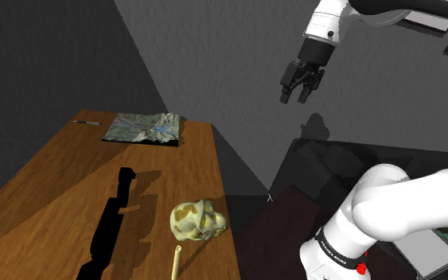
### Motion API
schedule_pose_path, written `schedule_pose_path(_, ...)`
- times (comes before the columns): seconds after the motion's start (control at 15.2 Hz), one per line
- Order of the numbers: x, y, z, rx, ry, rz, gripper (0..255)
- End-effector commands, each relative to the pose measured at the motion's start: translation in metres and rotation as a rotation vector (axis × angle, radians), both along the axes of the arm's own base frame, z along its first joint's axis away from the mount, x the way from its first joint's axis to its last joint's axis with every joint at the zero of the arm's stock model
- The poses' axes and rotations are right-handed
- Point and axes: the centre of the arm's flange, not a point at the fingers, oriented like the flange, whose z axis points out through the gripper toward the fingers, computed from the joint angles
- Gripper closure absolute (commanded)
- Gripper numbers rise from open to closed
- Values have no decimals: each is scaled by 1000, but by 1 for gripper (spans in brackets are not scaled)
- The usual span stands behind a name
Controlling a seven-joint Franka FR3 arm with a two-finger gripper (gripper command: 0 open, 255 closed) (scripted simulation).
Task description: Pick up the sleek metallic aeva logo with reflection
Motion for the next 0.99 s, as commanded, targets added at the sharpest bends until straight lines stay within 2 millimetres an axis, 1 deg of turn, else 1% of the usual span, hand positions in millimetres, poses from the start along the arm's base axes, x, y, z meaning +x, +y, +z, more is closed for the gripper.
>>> schedule_pose_path(0.0, 0, 0, 0, 0, 0, 0, 0)
schedule_pose_path(0.46, 15, 79, -49, -14, 3, -76, 0)
schedule_pose_path(0.92, 37, 156, -98, -28, 6, -151, 0)
